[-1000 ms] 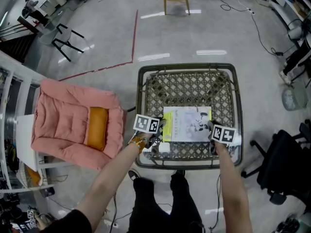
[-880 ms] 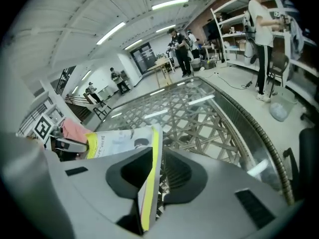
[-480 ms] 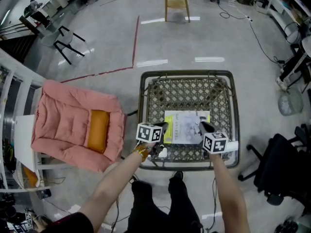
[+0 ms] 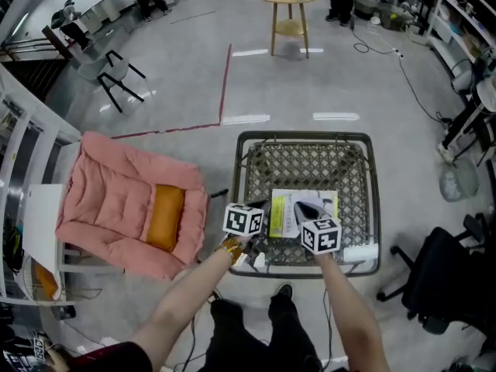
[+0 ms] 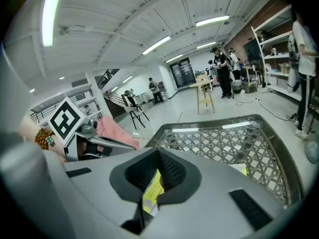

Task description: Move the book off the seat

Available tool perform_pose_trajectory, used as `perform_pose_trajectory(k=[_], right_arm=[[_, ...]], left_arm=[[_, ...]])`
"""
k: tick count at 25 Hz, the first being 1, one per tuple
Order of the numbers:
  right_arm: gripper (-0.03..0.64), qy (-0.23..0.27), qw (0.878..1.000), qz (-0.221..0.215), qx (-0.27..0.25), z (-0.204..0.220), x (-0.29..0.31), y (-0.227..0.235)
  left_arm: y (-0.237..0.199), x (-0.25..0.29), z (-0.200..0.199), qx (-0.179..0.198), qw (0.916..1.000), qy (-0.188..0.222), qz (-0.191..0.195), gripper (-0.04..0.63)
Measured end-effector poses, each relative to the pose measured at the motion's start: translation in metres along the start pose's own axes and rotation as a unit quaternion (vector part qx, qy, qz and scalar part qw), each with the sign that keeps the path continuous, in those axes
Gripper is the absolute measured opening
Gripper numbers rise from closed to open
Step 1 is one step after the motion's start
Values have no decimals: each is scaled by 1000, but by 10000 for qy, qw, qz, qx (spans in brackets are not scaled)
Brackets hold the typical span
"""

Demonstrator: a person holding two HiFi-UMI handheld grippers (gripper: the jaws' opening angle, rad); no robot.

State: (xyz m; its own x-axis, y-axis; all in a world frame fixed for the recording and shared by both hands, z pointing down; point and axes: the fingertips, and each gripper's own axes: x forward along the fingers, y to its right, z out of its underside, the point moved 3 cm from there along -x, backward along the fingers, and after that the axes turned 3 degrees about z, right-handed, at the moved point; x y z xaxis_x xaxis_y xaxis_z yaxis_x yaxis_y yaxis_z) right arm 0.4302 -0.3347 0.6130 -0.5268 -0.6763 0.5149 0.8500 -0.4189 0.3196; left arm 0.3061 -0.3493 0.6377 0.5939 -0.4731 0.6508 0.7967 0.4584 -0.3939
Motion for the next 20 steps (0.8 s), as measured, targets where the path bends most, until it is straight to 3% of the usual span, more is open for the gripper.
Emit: perform_pose_trajectory(k=[11, 16, 20], right_arm=[[14, 532, 9974, -141, -458, -88, -13, -89], [14, 949, 9927, -76, -736, -125, -28, -126], [12, 1261, 9878, 10, -915, -151, -43, -147]], left_arm=[[18, -82, -58, 581, 9956, 722, -148, 11], [20, -128, -85, 919, 9867, 1286, -370, 11], [33, -165, -107, 1265, 9734, 1849, -486, 11]])
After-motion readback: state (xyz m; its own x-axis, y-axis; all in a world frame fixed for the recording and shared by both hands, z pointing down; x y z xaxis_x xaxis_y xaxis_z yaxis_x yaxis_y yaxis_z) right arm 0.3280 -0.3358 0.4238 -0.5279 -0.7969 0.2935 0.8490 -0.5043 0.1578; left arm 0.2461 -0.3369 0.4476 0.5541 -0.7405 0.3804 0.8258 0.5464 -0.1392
